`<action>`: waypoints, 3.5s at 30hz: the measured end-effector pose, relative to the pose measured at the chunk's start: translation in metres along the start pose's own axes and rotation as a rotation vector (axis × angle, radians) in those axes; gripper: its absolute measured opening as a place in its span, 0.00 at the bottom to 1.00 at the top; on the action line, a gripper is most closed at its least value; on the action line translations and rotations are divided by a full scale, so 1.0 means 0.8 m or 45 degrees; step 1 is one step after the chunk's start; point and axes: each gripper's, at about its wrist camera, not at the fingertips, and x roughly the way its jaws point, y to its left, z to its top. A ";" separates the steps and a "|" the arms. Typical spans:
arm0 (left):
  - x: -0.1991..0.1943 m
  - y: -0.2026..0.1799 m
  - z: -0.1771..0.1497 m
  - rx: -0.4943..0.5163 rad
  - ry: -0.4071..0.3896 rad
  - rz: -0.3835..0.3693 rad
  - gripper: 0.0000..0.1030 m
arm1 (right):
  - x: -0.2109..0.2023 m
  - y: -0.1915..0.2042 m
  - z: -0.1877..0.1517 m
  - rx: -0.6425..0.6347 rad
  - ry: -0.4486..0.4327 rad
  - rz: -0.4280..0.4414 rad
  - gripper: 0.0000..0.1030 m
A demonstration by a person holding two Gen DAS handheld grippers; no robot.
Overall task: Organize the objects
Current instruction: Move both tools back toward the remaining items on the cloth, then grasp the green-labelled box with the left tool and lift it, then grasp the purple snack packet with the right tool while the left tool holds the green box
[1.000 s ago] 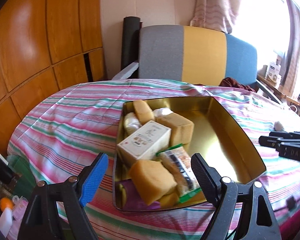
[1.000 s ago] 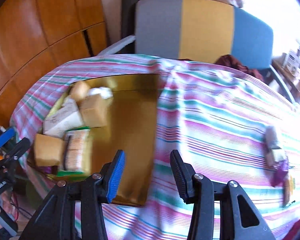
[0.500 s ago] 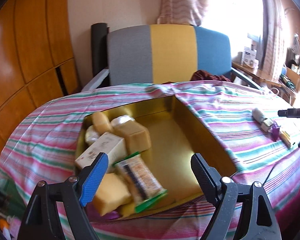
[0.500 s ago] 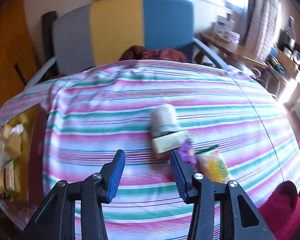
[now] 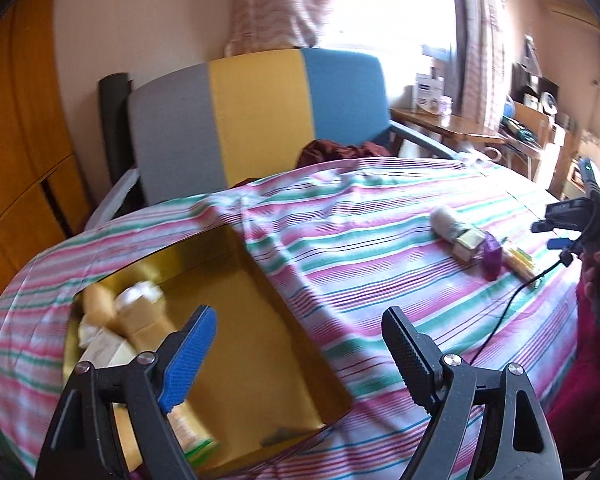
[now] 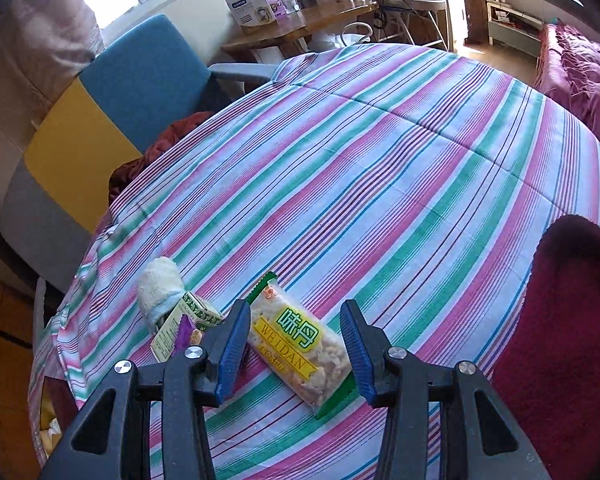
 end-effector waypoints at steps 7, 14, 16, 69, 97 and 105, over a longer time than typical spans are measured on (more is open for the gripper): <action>0.053 -0.078 0.032 0.173 0.024 -0.132 0.72 | 0.002 0.003 -0.003 -0.007 0.018 0.045 0.46; 0.117 -0.152 0.055 0.320 0.094 -0.290 0.70 | 0.007 0.006 -0.003 -0.017 0.054 0.090 0.46; 0.133 -0.175 0.060 0.369 0.100 -0.335 0.70 | 0.008 0.007 -0.004 -0.023 0.065 0.105 0.46; 0.127 -0.140 0.010 0.126 0.231 -0.468 0.59 | 0.039 0.015 -0.010 -0.011 0.157 0.016 0.46; 0.196 -0.166 -0.005 0.077 0.249 -0.487 0.29 | 0.054 0.085 -0.036 -0.384 0.225 0.014 0.46; 0.199 -0.162 -0.005 0.059 0.251 -0.506 0.30 | 0.067 0.156 -0.050 -1.020 0.264 -0.091 0.46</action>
